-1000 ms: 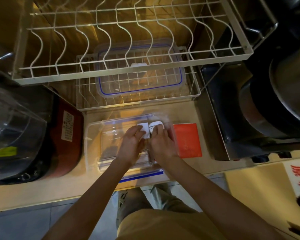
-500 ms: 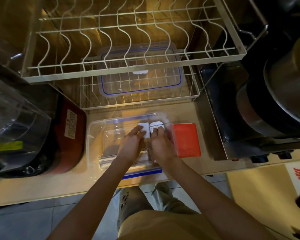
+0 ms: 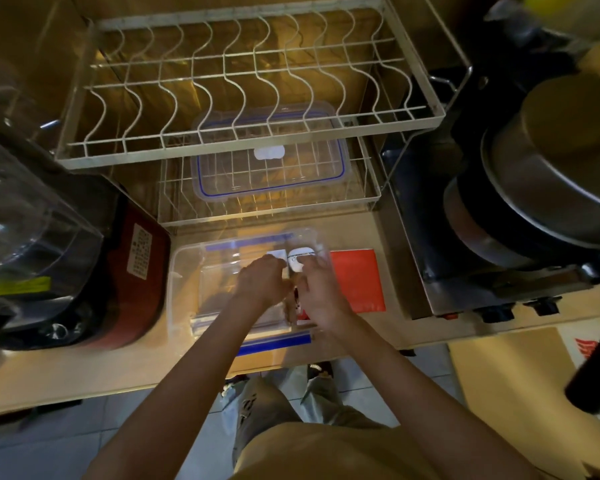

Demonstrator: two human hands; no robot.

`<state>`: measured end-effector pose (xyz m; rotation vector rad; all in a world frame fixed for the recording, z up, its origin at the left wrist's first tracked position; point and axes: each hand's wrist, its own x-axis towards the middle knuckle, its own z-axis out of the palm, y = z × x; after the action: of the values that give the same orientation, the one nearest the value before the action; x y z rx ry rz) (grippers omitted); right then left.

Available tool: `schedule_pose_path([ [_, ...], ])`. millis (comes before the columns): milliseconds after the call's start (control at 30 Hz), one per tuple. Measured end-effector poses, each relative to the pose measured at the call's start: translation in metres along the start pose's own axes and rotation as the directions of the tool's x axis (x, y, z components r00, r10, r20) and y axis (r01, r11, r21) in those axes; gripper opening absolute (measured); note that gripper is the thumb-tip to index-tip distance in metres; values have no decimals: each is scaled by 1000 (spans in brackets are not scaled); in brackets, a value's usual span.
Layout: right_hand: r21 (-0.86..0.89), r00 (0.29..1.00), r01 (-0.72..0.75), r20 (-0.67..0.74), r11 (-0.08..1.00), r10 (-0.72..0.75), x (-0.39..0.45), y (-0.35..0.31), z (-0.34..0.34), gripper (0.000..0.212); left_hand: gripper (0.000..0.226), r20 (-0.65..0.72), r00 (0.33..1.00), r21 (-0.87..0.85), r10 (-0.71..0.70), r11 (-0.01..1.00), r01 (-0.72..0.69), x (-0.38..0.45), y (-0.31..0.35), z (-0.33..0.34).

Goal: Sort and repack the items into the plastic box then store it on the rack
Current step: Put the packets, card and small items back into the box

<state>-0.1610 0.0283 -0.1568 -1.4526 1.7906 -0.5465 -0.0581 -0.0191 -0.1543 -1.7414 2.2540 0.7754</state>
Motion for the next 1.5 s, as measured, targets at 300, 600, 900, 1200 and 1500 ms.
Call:
schedule_pose_path([
  [300, 915, 781, -125, -147, 383, 607, -41, 36, -63, 18, 31, -133, 978, -135, 162, 974, -180, 7, 73, -42],
  [600, 934, 678, -332, 331, -129, 656, -72, 59, -53, 23, 52, 127, 908, 212, 399, 883, -418, 32, 118, 12],
  [900, 924, 700, -293, 383, -247, 603, -50, 59, -40, 39, 67, 149, 939, 258, 311, 904, -340, 40, 111, 22],
  [1200, 924, 783, -174, -80, 341, 617, -58, 36, -60, 24, 68, -285, 904, -134, 319, 920, -367, 9, 102, -22],
  [1500, 743, 935, 56, -273, 667, 226, -45, -12, -42, 40, 67, -600, 796, -503, -83, 813, -294, -41, 39, -45],
])
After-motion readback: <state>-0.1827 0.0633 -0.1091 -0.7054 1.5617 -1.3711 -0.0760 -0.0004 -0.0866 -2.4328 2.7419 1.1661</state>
